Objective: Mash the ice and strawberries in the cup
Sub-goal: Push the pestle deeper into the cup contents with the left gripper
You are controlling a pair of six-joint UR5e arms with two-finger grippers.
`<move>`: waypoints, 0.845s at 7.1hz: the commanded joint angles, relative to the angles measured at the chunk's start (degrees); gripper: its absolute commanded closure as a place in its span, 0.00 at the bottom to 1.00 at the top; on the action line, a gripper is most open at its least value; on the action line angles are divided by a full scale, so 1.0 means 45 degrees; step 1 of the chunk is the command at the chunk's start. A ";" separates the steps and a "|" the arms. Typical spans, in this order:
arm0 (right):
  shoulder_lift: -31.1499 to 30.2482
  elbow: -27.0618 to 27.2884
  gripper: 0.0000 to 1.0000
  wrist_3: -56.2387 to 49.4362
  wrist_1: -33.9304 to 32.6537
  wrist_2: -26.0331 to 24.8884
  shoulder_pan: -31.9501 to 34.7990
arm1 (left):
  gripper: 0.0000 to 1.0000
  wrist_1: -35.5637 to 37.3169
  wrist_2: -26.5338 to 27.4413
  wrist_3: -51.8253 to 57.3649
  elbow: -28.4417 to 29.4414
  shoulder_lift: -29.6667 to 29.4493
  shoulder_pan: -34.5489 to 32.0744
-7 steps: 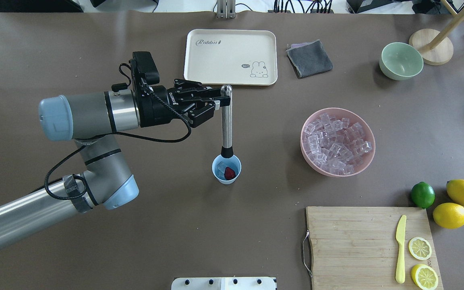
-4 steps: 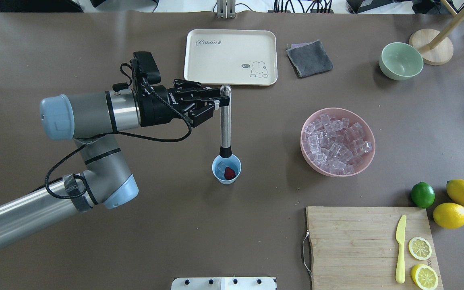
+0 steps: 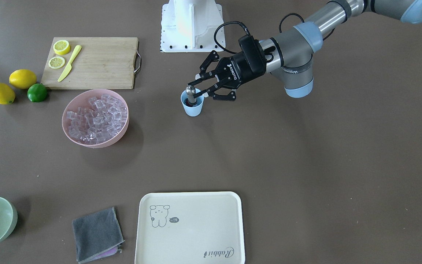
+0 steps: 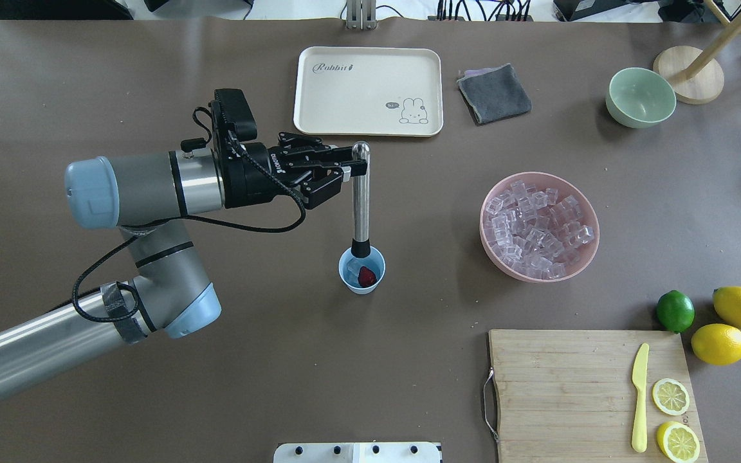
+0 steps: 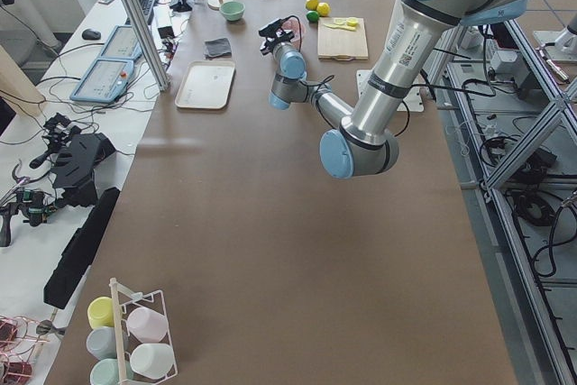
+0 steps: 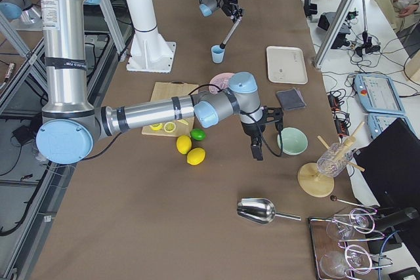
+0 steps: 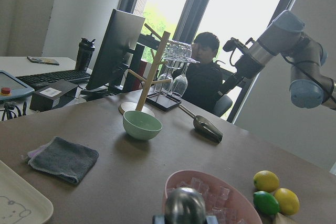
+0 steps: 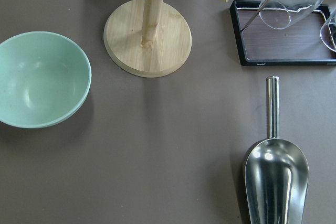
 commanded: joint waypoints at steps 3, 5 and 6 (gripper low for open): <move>0.0058 0.0015 0.00 0.0019 -0.0005 -0.0039 0.0000 | 1.00 0.0007 0.0027 -0.0015 0.0060 -0.0032 0.0008; 0.0078 -0.0063 0.00 0.0000 -0.0005 -0.0039 0.0000 | 1.00 0.0008 0.0027 -0.0015 0.0215 -0.0032 0.0008; 0.0097 -0.0083 0.00 0.0000 -0.0005 -0.0039 0.0000 | 1.00 0.0027 0.0027 -0.0112 0.0255 -0.0091 0.0008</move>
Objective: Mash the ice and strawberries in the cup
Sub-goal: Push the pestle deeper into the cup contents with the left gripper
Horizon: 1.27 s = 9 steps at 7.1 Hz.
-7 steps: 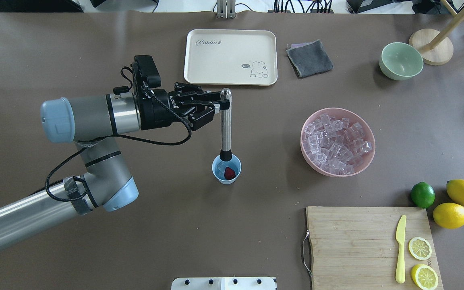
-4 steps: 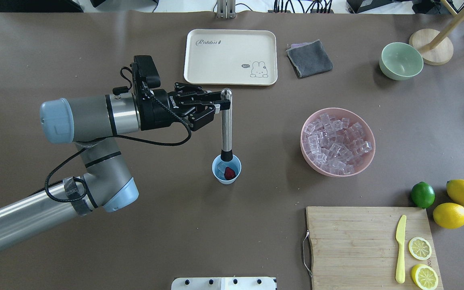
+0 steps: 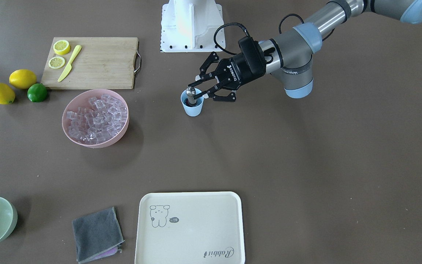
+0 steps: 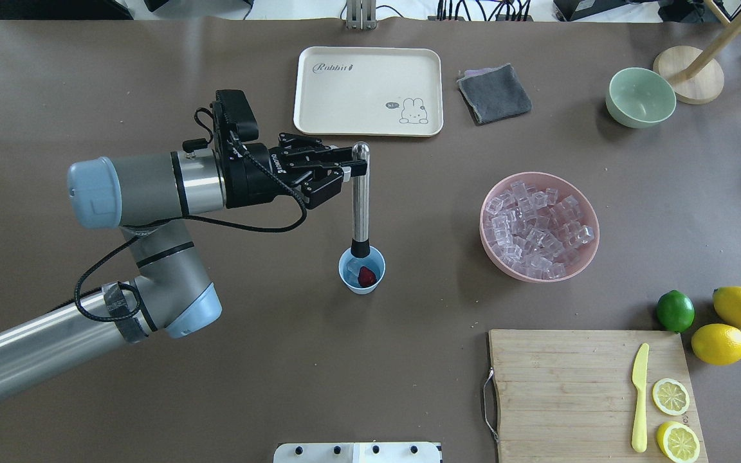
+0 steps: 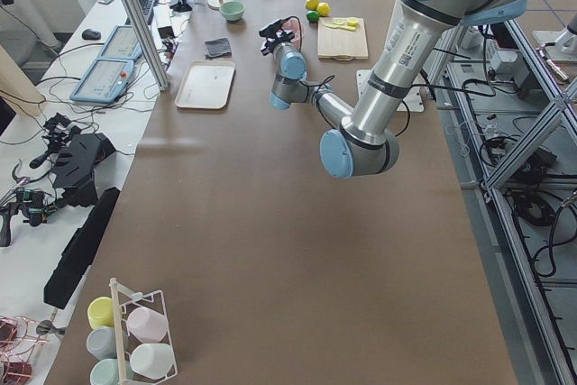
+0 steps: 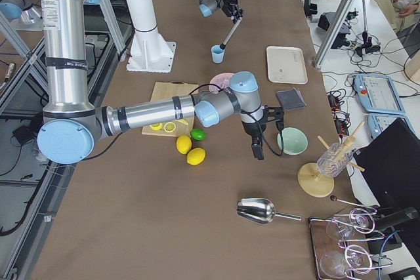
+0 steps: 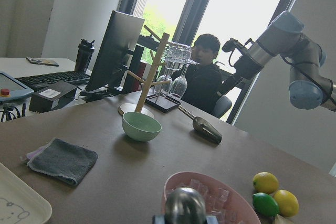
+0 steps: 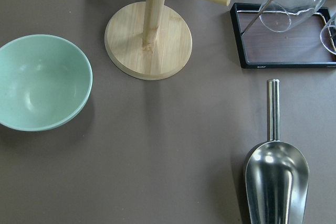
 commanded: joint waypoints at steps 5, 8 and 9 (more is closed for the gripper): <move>0.0018 -0.0016 0.00 -0.0007 0.0018 0.0000 -0.0001 | 1.00 -0.0024 0.0000 -0.0074 0.0137 0.0012 0.0097; 0.0017 0.0023 0.00 -0.0007 -0.0001 0.0000 -0.0001 | 1.00 -0.0044 0.0174 -0.0015 0.0234 0.0071 0.0331; 0.0017 0.0003 0.00 -0.0007 -0.0001 0.0000 -0.0001 | 1.00 -0.0044 0.0543 0.0024 0.0255 0.0071 0.0641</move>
